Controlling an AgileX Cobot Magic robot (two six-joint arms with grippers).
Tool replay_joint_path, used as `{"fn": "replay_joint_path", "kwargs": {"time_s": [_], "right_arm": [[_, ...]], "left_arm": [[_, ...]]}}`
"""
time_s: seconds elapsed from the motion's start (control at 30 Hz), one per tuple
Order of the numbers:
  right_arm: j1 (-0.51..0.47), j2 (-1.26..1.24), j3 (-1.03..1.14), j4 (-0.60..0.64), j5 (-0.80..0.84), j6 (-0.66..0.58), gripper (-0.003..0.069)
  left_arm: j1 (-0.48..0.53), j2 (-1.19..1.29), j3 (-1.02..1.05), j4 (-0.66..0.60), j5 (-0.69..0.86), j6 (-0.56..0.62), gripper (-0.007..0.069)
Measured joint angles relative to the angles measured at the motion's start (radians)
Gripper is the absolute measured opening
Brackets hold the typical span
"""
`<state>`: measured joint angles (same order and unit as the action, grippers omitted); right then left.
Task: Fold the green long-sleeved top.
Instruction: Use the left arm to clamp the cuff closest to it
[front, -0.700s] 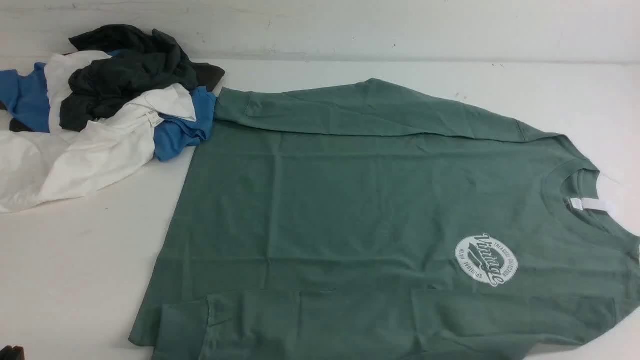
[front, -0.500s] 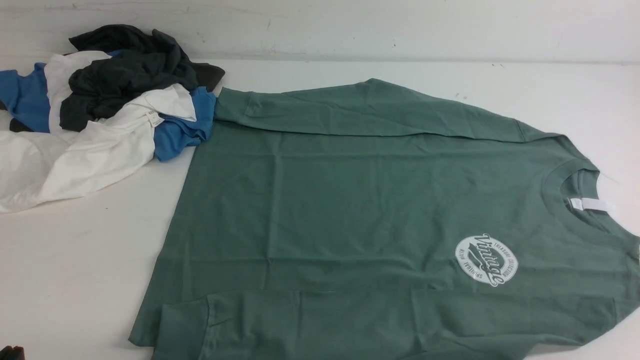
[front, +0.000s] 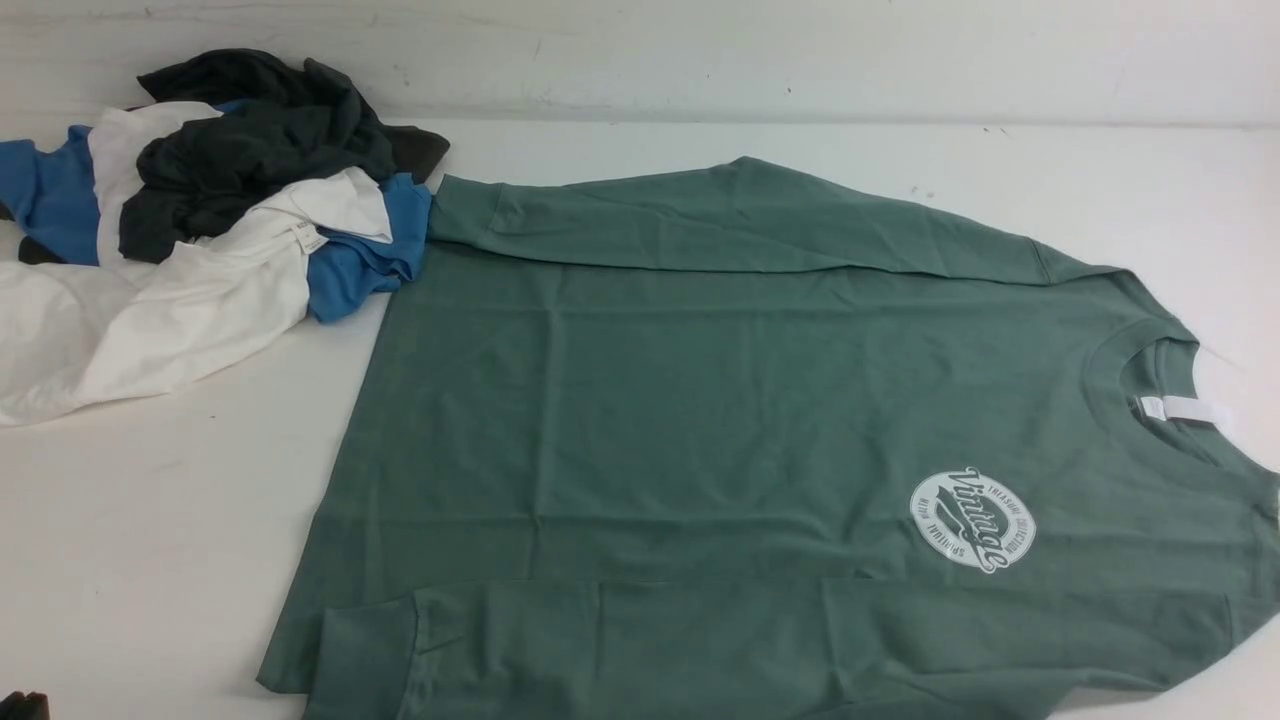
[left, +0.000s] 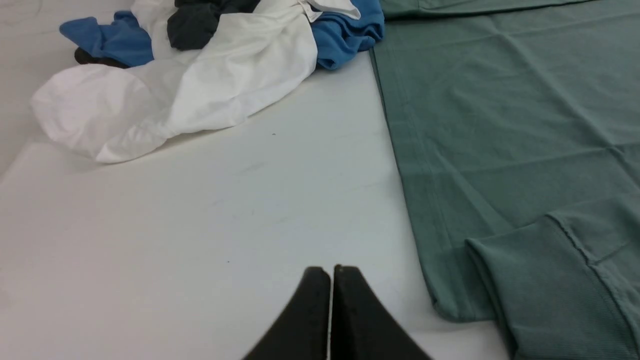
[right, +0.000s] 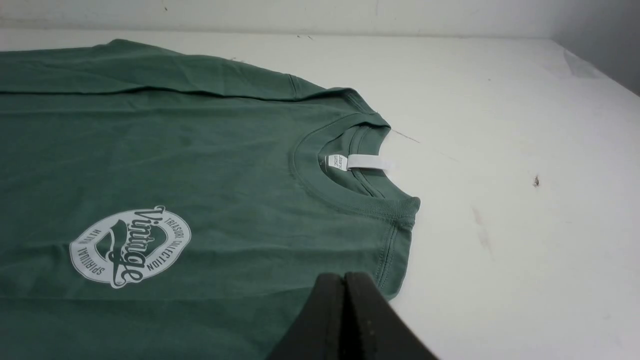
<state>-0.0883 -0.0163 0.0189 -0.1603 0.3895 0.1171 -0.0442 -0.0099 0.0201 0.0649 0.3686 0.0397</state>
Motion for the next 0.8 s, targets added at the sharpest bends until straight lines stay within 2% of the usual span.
{"fn": "replay_joint_path", "kwargs": {"time_s": [0.2,0.27,0.3,0.37,0.43,0.63,0.8], "right_arm": [[0.0,0.0,0.0,0.0,0.0,0.0,-0.0015],[0.0,0.0,0.0,0.0,0.0,0.0,-0.0015],[0.0,0.0,0.0,0.0,0.0,0.0,-0.0015],[0.0,0.0,0.0,0.003,-0.002,0.0,-0.0015],[0.0,0.0,0.002,0.024,-0.018,0.01,-0.0015],[0.0,0.0,0.01,0.213,-0.137,0.126,-0.0015],[0.0,0.0,0.01,0.45,-0.258,0.265,-0.0015]], "left_arm": [[0.0,0.0,0.007,-0.065,-0.066,-0.029,-0.0004],[0.0,0.0,0.008,-0.179,-0.157,-0.084,-0.0004],[0.0,0.0,0.008,-0.179,-0.157,-0.084,-0.0004],[0.0,0.0,0.008,-0.316,-0.228,-0.135,-0.0004],[0.0,0.0,0.008,-0.397,-0.27,-0.157,-0.0004],[0.0,0.0,0.008,-0.535,-0.295,-0.175,-0.0004],[0.0,0.0,0.009,-0.616,-0.347,-0.185,-0.0004]]}}
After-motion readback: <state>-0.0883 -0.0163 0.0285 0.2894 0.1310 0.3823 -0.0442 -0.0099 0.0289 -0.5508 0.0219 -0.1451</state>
